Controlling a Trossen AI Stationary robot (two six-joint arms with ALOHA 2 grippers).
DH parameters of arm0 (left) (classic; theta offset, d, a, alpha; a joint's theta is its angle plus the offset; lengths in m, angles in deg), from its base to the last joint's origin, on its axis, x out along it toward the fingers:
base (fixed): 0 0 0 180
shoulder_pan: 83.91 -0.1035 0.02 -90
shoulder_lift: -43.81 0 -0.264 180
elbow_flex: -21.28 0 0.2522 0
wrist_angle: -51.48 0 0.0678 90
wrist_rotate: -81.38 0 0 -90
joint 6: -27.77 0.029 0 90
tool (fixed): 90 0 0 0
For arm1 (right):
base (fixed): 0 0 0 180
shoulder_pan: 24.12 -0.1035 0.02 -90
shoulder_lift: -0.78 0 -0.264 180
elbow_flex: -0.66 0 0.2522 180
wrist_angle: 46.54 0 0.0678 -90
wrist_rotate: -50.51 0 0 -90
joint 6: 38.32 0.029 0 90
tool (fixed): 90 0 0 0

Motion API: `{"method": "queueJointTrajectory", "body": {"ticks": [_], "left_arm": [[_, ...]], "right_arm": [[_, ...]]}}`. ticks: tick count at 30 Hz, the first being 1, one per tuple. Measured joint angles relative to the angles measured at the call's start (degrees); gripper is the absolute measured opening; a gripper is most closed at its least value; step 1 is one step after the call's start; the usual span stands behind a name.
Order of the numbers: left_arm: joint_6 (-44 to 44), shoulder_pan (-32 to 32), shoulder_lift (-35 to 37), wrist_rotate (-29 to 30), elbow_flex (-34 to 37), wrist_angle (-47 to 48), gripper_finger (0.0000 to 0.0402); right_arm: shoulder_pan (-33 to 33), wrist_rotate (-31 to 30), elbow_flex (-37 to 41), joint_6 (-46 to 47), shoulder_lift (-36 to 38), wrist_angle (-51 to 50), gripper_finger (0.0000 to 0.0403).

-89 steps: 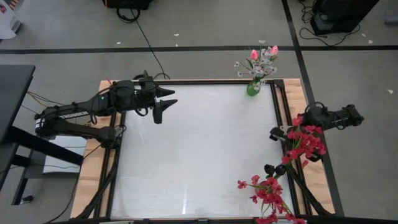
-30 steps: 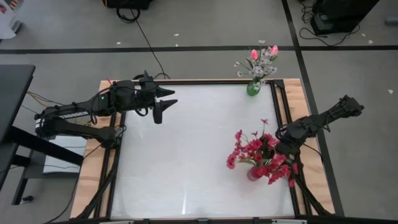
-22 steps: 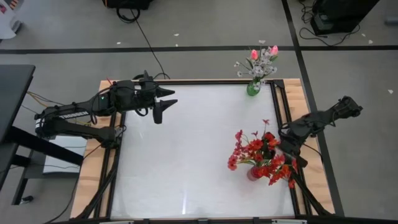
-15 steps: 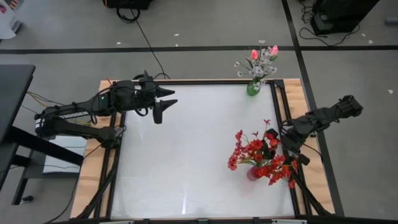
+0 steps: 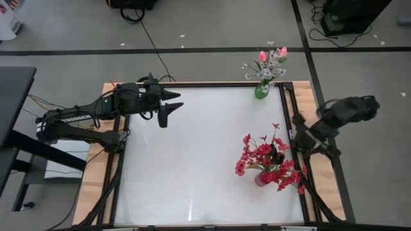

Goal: Sort flowers into vase by color
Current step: Return to Home Position

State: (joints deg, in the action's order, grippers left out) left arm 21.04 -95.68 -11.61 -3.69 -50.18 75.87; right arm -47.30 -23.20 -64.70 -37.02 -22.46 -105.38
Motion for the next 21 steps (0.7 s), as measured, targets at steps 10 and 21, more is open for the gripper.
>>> {"method": "queueJointTrajectory", "body": {"ticks": [10, 21], "left_arm": [[0.00, 0.00, 0.00, 0.00, 0.02, -0.03, 0.0201], [0.02, 0.00, 0.00, 0.00, 0.02, -0.01, 0.0201]], "right_arm": [[0.00, -18.04, -5.53, -0.68, -0.46, 16.25, 0.0257], [2.98, -31.69, -5.50, -3.19, -13.84, 35.55, 0.0239]]}}
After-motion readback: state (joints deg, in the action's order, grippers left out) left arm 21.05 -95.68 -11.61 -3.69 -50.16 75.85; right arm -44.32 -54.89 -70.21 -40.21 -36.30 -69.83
